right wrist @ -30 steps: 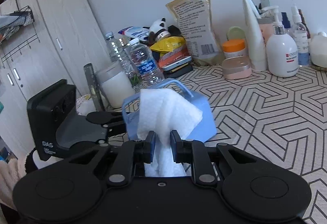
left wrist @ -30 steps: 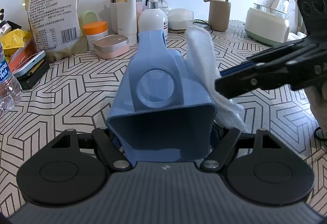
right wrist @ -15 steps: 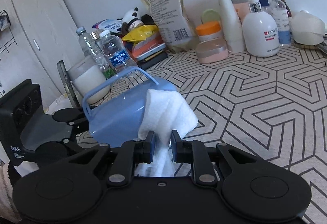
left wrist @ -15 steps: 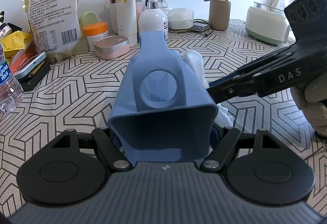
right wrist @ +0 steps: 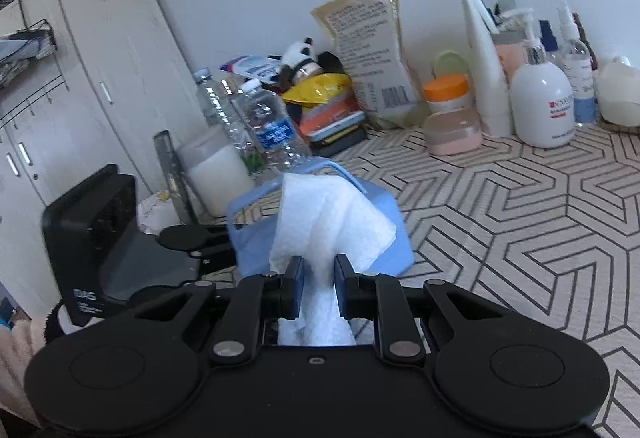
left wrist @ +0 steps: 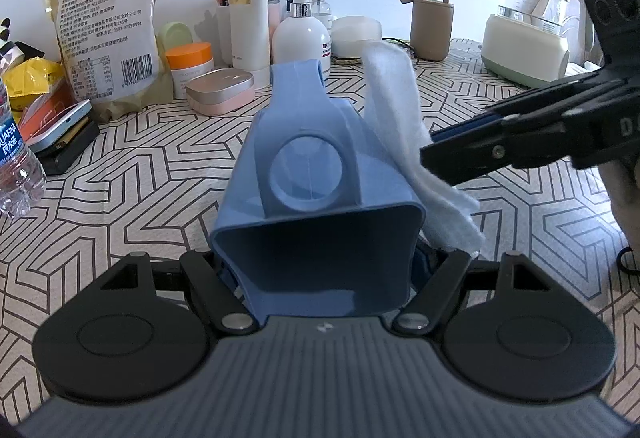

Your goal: Clean container

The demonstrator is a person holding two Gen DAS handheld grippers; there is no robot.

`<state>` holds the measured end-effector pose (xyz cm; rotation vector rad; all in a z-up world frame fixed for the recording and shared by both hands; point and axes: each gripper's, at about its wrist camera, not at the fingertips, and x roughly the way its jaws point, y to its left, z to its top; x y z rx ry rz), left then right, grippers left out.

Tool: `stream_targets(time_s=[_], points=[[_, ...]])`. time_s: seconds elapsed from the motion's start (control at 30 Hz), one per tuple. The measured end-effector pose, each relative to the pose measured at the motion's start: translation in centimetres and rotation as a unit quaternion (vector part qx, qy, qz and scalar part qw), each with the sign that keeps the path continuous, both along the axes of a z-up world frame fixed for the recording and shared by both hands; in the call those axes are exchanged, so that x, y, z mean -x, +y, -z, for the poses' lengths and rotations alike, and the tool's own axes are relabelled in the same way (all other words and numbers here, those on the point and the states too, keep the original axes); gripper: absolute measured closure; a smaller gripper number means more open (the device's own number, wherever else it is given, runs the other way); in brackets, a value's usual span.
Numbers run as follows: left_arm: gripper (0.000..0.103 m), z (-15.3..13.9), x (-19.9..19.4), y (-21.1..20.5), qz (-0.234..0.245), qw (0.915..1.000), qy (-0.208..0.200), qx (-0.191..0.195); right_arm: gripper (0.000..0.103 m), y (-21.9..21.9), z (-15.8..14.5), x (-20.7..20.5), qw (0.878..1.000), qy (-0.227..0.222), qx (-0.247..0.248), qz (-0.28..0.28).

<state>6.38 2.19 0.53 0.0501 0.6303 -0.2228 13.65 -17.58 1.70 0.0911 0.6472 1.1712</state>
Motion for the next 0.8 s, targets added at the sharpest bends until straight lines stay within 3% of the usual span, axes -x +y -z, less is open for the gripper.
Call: stream_targets(time_s=[0.3, 0.8], points=[[0.027, 0.1, 0.1, -0.3, 0.000, 1.0000, -0.001, -0.006, 0.081, 0.0, -0.4, 0.4, 1.000, -0.005, -0.012, -0.015], [0.028, 0.1, 0.1, -0.3, 0.000, 1.0000, -0.002, -0.009, 0.081, 0.0, 1.5, -1.8, 0.999, 0.028, 0.016, 0.026]])
